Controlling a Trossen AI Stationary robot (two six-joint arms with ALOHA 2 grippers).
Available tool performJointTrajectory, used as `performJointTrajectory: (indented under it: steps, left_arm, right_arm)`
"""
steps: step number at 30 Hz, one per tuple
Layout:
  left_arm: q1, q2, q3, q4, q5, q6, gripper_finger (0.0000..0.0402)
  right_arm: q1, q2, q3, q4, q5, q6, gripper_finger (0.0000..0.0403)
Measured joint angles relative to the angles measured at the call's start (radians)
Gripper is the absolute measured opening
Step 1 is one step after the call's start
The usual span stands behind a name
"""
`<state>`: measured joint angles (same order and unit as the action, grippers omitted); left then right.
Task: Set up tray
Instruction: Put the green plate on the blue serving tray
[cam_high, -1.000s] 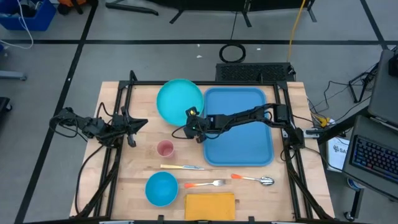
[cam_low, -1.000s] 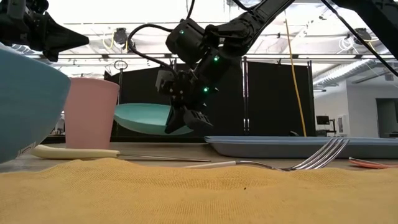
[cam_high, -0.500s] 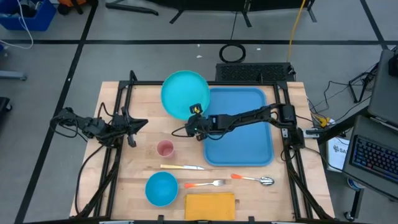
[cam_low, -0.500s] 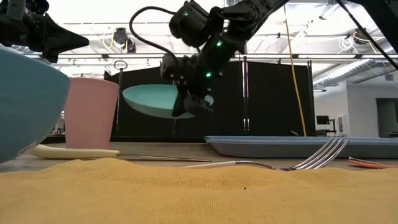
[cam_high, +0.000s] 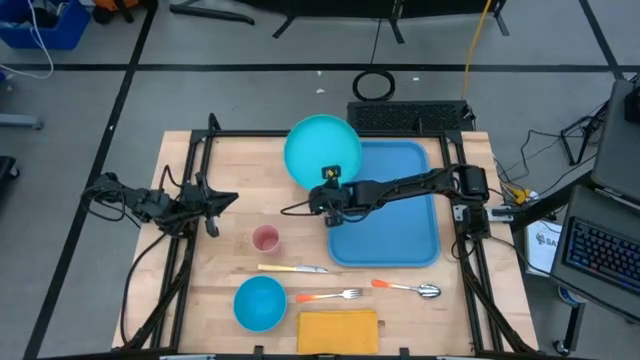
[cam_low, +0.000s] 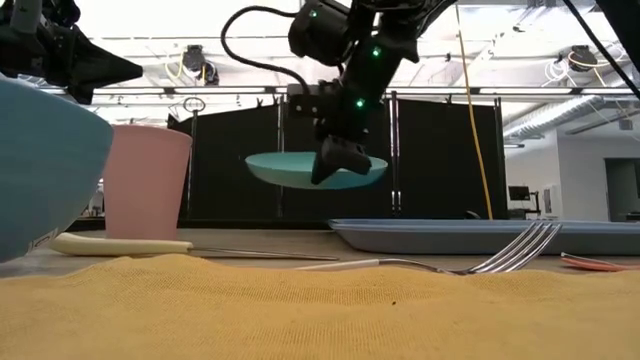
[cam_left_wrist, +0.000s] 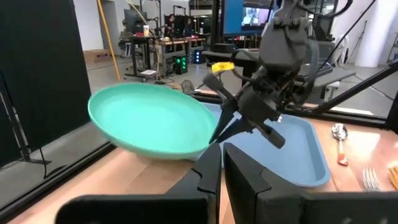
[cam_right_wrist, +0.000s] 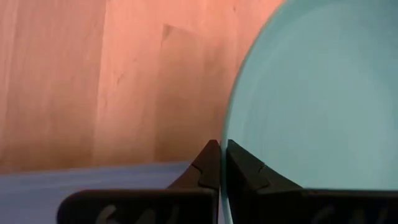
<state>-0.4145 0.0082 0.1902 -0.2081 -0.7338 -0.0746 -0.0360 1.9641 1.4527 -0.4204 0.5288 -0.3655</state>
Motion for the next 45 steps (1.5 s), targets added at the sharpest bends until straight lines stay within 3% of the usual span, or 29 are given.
performJointTrajectory:
  steps: [13, 19, 25, 29, 45]
  left_arm:
    - [0.001, 0.000, 0.000, -0.008, 0.000, -0.010, 0.0024]
    - [0.001, 0.000, 0.000, -0.008, 0.000, -0.014, 0.0024]
    - [0.001, 0.000, 0.000, -0.008, 0.000, -0.017, 0.0024]
    - [0.001, 0.000, 0.000, -0.008, -0.001, -0.018, 0.0024]
    - [0.001, 0.000, 0.000, -0.009, -0.001, -0.026, 0.0024]
  right_arm:
    - [0.037, -0.152, -0.209, -0.010, -0.020, 0.179, 0.0000]
    - [0.039, -0.272, -0.335, 0.036, -0.154, 0.278, 0.0000]
    - [0.039, -0.369, -0.430, 0.032, -0.177, 0.356, 0.0000]
    - [0.040, -0.386, -0.469, 0.022, -0.220, 0.413, 0.0000]
    - [0.126, -0.385, -0.522, -0.069, -0.219, 0.594, 0.0000]
